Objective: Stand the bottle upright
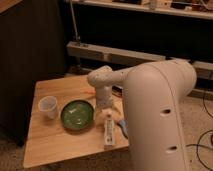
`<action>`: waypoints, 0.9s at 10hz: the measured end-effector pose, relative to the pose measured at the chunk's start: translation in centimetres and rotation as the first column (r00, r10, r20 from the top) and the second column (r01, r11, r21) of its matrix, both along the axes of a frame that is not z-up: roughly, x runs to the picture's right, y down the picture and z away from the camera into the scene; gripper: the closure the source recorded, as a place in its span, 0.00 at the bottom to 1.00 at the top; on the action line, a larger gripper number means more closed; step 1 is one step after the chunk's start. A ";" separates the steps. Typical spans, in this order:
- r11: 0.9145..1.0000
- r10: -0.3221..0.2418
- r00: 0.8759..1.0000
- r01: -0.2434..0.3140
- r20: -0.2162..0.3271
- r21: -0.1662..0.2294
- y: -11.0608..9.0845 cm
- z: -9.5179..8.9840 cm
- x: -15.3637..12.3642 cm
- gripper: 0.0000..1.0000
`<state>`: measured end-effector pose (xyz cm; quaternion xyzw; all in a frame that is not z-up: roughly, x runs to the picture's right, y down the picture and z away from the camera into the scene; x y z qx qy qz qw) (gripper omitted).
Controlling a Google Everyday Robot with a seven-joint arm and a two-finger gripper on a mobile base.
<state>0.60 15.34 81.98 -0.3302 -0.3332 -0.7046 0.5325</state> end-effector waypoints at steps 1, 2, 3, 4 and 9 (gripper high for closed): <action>1.000 -0.006 1.000 0.006 -0.008 -0.016 0.0 1.0 -0.2 0.20; 0.999 -0.023 1.000 0.023 -0.011 -0.049 -0.2 2.0 -0.7 0.20; 0.997 -0.023 0.999 0.021 -0.024 -0.068 -0.7 3.0 -1.3 0.20; 0.996 -0.020 0.999 0.017 -0.034 -0.090 -1.4 3.7 -1.4 0.20; 0.975 0.038 0.997 -0.050 -0.060 -0.217 -3.5 5.5 2.3 0.20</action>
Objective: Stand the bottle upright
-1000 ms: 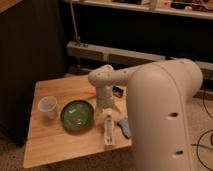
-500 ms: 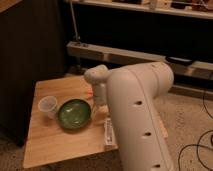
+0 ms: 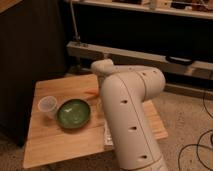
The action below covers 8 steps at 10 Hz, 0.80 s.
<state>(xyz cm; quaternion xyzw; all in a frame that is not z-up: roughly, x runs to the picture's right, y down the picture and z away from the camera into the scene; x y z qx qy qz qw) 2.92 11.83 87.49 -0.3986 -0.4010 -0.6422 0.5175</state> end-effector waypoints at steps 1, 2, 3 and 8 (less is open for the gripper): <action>0.999 0.034 0.999 -0.033 0.020 -0.020 0.1 -0.3 0.3 0.20; 0.997 0.067 0.997 -0.066 0.034 -0.032 0.3 -1.1 1.1 0.20; 0.997 0.073 0.996 -0.071 0.045 -0.039 0.6 -1.5 1.0 0.20; 0.999 0.047 0.996 -0.046 0.082 -0.014 2.6 -2.4 -0.8 0.20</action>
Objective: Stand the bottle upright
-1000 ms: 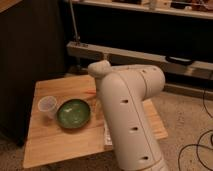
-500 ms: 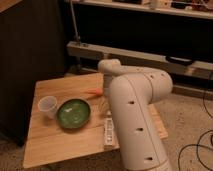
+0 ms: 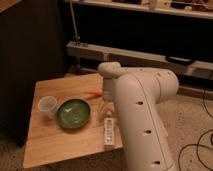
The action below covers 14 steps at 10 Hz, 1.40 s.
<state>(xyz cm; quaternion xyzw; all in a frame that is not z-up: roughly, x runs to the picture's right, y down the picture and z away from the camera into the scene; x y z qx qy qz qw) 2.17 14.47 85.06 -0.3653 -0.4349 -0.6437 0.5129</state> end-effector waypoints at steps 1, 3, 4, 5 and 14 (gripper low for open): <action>1.000 -0.006 1.000 0.006 -0.003 0.019 0.3 0.1 0.0 0.20; 0.999 -0.008 1.000 0.008 0.012 0.044 1.1 0.4 -0.2 0.20; 0.999 -0.009 1.000 0.008 0.016 0.051 1.4 0.6 -0.3 0.20; 0.998 -0.007 1.000 0.006 0.021 0.056 1.6 0.8 -0.4 0.20; 0.997 -0.042 0.999 0.041 0.017 0.063 3.0 1.7 -0.9 0.91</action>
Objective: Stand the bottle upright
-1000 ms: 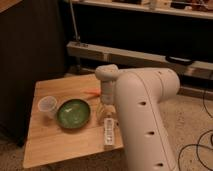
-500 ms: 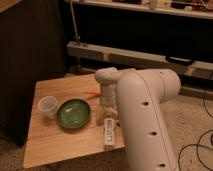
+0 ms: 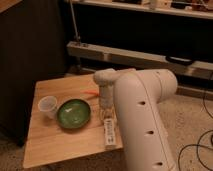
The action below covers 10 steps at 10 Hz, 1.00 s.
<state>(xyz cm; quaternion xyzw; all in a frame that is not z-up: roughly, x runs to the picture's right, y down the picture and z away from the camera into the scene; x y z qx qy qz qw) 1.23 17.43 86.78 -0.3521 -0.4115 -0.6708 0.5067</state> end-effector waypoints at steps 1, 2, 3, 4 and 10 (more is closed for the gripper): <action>1.000 -0.004 1.000 0.005 -0.006 0.012 -0.2 -0.3 0.1 0.99; 1.000 -0.004 1.000 0.004 -0.003 0.022 -0.4 -0.6 0.1 1.00; 0.999 -0.002 1.000 0.002 0.007 0.046 -1.1 -1.4 -0.1 1.00; 0.997 -0.001 1.000 -0.001 0.023 0.073 -1.9 -2.4 -0.4 1.00; 0.960 0.020 0.972 -0.084 0.232 0.267 -6.7 -8.7 -2.6 1.00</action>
